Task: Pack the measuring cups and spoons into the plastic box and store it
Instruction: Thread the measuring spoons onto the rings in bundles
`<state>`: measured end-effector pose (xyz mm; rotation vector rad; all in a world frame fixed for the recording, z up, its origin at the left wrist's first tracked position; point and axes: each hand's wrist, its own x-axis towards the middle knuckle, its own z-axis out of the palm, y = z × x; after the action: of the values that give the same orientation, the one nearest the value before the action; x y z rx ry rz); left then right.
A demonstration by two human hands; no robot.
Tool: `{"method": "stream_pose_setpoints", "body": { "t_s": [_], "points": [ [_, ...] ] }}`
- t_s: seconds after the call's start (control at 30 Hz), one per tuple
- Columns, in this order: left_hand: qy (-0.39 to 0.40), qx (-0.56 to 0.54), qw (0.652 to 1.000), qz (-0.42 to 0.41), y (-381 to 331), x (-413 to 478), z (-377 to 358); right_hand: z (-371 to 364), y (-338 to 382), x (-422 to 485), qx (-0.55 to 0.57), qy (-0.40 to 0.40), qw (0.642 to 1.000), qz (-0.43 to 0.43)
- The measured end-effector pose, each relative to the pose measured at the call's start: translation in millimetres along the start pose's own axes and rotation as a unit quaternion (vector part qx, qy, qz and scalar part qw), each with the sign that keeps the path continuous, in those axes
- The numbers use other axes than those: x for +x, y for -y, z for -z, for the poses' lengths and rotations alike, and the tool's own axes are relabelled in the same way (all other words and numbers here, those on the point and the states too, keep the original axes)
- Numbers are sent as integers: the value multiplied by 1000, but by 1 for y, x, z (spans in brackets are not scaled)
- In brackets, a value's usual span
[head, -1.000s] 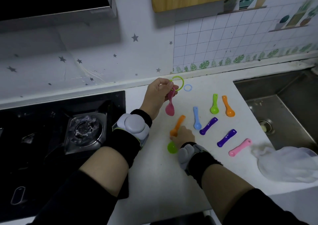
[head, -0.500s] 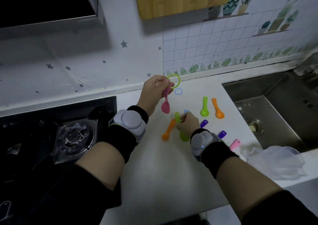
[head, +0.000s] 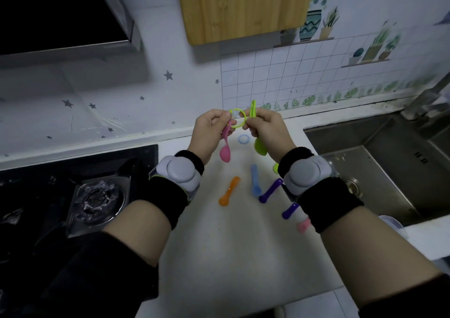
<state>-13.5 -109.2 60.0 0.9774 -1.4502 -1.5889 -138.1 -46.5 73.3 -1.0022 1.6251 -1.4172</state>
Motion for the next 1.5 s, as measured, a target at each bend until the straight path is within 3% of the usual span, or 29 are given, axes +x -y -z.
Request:
{"method": "stream_pose_setpoints", "body": {
  "t_s": [0.2, 0.43, 0.63, 0.87, 1.07, 1.5],
  "points": [
    [4, 11, 1000, -10, -7, 0, -3, 1, 1, 7, -78, -21, 996, 28],
    [-10, -4, 999, -30, -11, -1, -8, -3, 4, 7, 6, -12, 999, 33],
    [-26, 9, 999, -40, -16, 4, -2, 12, 4, 15, 133, 32, 990, -41],
    [-32, 52, 997, -45, -20, 6, -1, 29, 18, 20, -126, 105, 985, 59],
    [-41, 71, 995, -53, -23, 4, -2, 39, 40, 28, -345, 114, 922, 135],
    [-52, 168, 982, -70, -31, 2, -5, 41, 70, 31, -497, 164, 837, 159]
  ]
}}
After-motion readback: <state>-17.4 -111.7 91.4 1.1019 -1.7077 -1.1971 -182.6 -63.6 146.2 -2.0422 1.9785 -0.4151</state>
